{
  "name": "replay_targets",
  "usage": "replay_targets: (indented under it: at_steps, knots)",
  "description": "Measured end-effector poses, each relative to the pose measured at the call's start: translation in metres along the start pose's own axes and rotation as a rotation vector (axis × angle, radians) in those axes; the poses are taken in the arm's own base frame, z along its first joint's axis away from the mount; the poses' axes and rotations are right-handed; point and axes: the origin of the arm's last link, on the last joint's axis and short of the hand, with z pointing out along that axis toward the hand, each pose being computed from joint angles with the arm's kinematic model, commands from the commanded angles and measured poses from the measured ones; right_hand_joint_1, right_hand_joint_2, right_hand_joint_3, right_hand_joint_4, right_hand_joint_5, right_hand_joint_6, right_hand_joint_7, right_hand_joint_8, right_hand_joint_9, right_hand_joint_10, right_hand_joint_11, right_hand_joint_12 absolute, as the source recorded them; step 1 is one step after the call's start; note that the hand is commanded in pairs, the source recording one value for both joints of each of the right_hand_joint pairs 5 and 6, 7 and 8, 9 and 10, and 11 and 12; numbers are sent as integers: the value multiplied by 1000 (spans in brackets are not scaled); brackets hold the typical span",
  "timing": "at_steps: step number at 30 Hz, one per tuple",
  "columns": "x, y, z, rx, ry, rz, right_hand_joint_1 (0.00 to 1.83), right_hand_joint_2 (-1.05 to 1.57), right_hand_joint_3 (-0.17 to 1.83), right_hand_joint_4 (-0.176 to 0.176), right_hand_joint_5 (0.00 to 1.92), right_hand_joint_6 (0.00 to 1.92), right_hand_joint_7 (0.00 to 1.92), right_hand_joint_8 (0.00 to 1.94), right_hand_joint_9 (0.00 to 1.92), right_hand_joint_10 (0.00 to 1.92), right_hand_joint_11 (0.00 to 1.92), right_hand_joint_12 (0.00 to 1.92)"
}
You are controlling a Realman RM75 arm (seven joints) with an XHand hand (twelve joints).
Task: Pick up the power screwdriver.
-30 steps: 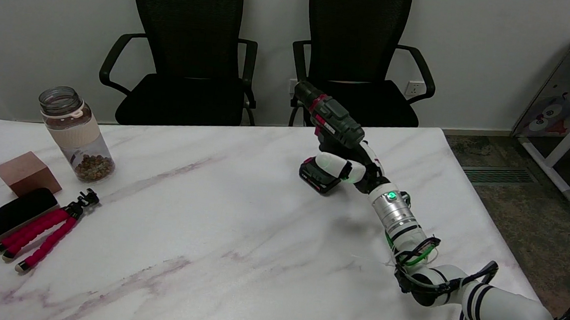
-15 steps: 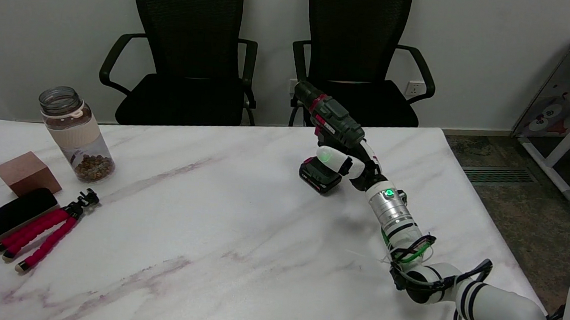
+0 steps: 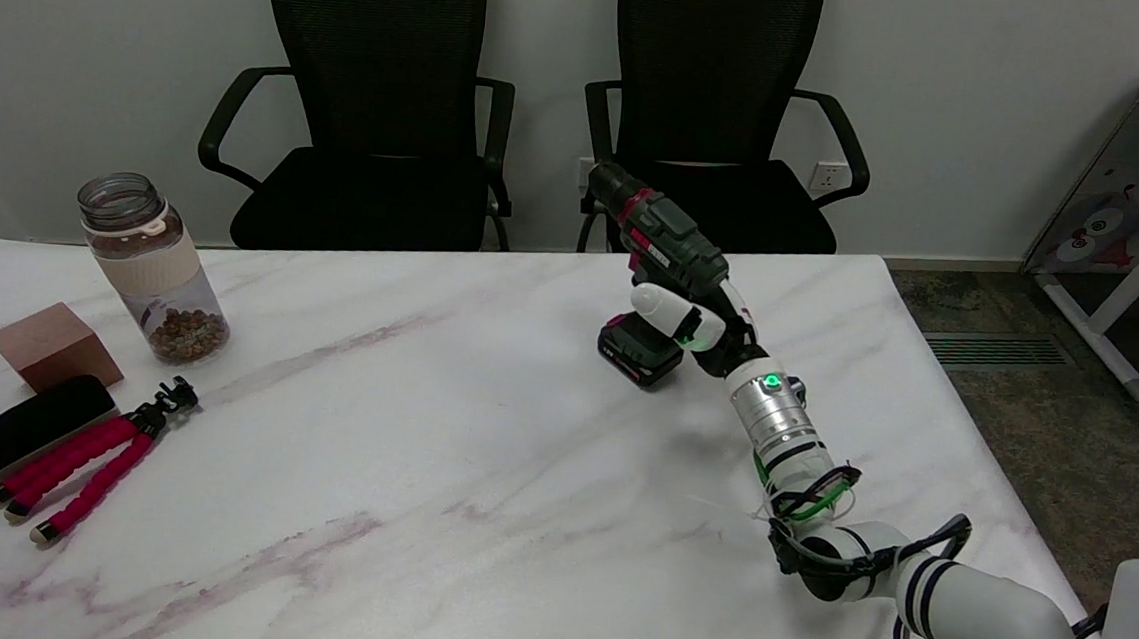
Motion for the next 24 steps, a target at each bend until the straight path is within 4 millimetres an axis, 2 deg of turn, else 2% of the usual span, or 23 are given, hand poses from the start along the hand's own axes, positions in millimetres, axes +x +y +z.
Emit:
replay_targets:
  at_steps: [12,17,19,24]
  knots:
    - [-7,0,6,6,-6,7,822,-85,733,2,56,56,56,56,269,269,278,278]
    - [-10,0,9,7,-8,8,849,46,605,1,57,57,57,57,297,297,283,283]
    - [-11,1,9,7,-9,10,868,142,530,2,58,58,58,58,362,362,394,394]
    - [-13,1,11,7,-10,12,905,213,581,-6,63,63,63,63,486,486,545,545]
